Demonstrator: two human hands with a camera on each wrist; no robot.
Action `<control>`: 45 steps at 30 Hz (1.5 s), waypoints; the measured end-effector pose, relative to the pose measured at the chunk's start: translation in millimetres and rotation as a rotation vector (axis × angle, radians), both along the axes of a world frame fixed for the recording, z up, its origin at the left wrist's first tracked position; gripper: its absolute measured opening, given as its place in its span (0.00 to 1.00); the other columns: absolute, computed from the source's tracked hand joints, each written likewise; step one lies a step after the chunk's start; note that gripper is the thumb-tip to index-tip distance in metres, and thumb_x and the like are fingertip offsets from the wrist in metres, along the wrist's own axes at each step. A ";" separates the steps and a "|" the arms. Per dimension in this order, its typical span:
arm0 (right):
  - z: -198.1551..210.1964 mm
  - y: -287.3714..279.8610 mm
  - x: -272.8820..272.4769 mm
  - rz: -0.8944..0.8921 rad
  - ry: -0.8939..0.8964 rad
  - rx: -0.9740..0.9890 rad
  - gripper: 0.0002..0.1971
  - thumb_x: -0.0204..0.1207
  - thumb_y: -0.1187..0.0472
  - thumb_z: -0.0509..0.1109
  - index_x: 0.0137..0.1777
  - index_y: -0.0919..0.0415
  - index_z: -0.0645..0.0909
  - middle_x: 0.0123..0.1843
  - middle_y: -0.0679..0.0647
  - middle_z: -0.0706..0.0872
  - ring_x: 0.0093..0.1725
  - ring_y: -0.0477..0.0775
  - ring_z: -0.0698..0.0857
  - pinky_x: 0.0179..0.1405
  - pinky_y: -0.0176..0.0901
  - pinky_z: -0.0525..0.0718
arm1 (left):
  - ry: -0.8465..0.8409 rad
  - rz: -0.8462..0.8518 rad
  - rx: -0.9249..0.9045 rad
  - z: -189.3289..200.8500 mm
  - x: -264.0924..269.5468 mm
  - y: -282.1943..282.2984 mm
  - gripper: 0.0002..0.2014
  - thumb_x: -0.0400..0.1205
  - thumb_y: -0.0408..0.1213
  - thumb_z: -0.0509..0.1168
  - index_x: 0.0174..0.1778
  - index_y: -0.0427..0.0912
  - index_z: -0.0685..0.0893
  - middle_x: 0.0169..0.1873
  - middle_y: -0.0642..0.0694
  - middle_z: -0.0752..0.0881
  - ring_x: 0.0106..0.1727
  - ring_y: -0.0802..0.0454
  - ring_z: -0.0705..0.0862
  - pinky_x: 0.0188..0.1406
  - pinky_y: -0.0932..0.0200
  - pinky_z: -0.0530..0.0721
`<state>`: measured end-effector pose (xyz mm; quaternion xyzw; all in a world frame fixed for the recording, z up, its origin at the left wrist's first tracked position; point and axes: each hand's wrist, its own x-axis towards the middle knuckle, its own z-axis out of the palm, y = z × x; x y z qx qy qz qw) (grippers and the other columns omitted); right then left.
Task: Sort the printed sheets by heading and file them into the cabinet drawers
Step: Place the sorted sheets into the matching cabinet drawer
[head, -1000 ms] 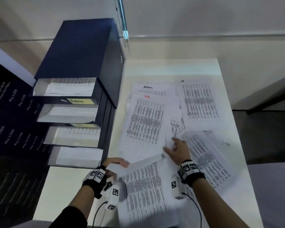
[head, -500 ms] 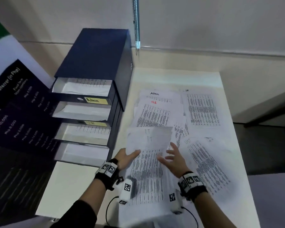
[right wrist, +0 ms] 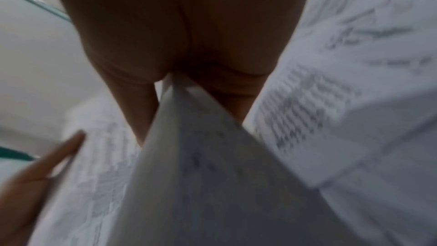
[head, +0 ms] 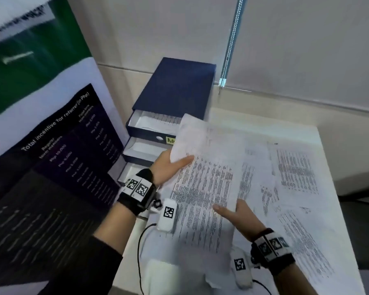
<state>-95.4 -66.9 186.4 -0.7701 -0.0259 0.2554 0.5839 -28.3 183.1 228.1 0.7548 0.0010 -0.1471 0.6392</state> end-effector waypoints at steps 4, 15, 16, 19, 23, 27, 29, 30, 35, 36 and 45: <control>-43.8 53.0 -32.5 0.171 0.199 -0.033 0.12 0.73 0.54 0.79 0.51 0.61 0.88 0.47 0.51 0.92 0.49 0.47 0.91 0.55 0.51 0.88 | 0.115 -0.196 0.290 -51.0 -35.8 77.2 0.23 0.81 0.51 0.70 0.71 0.50 0.79 0.59 0.58 0.86 0.56 0.63 0.86 0.51 0.68 0.82; -153.9 174.4 -121.2 0.254 0.829 0.130 0.27 0.71 0.58 0.80 0.69 0.61 0.79 0.64 0.61 0.87 0.63 0.65 0.86 0.63 0.66 0.83 | 0.574 -0.025 0.301 -174.9 -193.8 208.5 0.23 0.76 0.51 0.76 0.64 0.59 0.76 0.59 0.58 0.85 0.59 0.62 0.83 0.59 0.68 0.80; -157.3 176.8 -123.9 0.200 0.849 0.180 0.26 0.72 0.61 0.79 0.70 0.62 0.78 0.64 0.61 0.87 0.63 0.66 0.86 0.62 0.65 0.84 | 0.579 -0.003 0.299 -182.2 -199.4 214.3 0.23 0.75 0.53 0.76 0.63 0.57 0.78 0.59 0.58 0.86 0.58 0.63 0.84 0.60 0.68 0.80; -158.1 176.7 -122.8 0.008 0.887 0.250 0.33 0.65 0.61 0.84 0.70 0.64 0.77 0.65 0.65 0.86 0.64 0.69 0.85 0.64 0.67 0.82 | 0.592 0.092 0.270 -209.9 -211.8 233.8 0.44 0.63 0.69 0.76 0.73 0.52 0.76 0.69 0.52 0.83 0.68 0.54 0.82 0.73 0.49 0.77; -147.3 171.7 -102.3 -0.136 0.838 0.231 0.23 0.75 0.65 0.74 0.70 0.68 0.77 0.63 0.67 0.87 0.61 0.68 0.86 0.60 0.63 0.85 | 0.595 0.066 0.163 -187.8 -197.5 232.6 0.37 0.60 0.63 0.81 0.64 0.53 0.82 0.56 0.46 0.91 0.60 0.38 0.88 0.69 0.35 0.79; -129.2 171.6 -89.8 -0.187 0.852 0.237 0.24 0.70 0.64 0.76 0.65 0.72 0.80 0.60 0.69 0.87 0.56 0.66 0.89 0.60 0.61 0.85 | 0.601 -0.078 0.135 -174.3 -178.3 234.5 0.33 0.61 0.51 0.83 0.62 0.50 0.84 0.52 0.42 0.92 0.55 0.35 0.89 0.63 0.27 0.81; -124.3 172.8 -92.9 -0.175 0.898 0.256 0.18 0.74 0.66 0.74 0.63 0.70 0.82 0.60 0.68 0.88 0.53 0.64 0.90 0.55 0.58 0.87 | 0.583 -0.123 0.115 -169.8 -171.8 237.2 0.28 0.64 0.52 0.82 0.59 0.48 0.87 0.54 0.41 0.91 0.58 0.35 0.89 0.65 0.29 0.80; -124.6 173.9 -96.6 -0.169 0.925 0.272 0.16 0.75 0.66 0.73 0.62 0.70 0.82 0.59 0.67 0.88 0.53 0.63 0.90 0.53 0.57 0.88 | 0.589 -0.134 0.110 -166.1 -169.7 238.7 0.26 0.68 0.52 0.80 0.59 0.45 0.88 0.55 0.40 0.91 0.57 0.35 0.89 0.64 0.33 0.82; -122.6 194.4 -121.0 -0.077 0.998 0.291 0.17 0.75 0.64 0.73 0.63 0.69 0.82 0.60 0.67 0.88 0.55 0.63 0.90 0.53 0.57 0.88 | 0.657 -0.149 0.225 -160.5 -167.4 257.8 0.30 0.70 0.60 0.75 0.55 0.36 0.88 0.48 0.26 0.88 0.40 0.37 0.85 0.37 0.52 0.78; -123.8 198.6 -122.2 -0.089 0.988 0.316 0.20 0.74 0.63 0.74 0.65 0.69 0.81 0.62 0.67 0.87 0.57 0.64 0.89 0.54 0.57 0.87 | 0.658 -0.154 0.257 -161.5 -168.2 262.5 0.29 0.71 0.61 0.74 0.53 0.37 0.89 0.48 0.26 0.89 0.42 0.36 0.86 0.40 0.51 0.78; -114.7 203.0 -92.7 -0.232 0.980 0.457 0.22 0.79 0.58 0.68 0.69 0.70 0.79 0.64 0.69 0.85 0.56 0.65 0.89 0.51 0.53 0.88 | 0.698 -0.134 0.099 -147.9 -175.9 262.6 0.19 0.79 0.44 0.72 0.66 0.48 0.81 0.51 0.40 0.91 0.36 0.41 0.87 0.28 0.54 0.82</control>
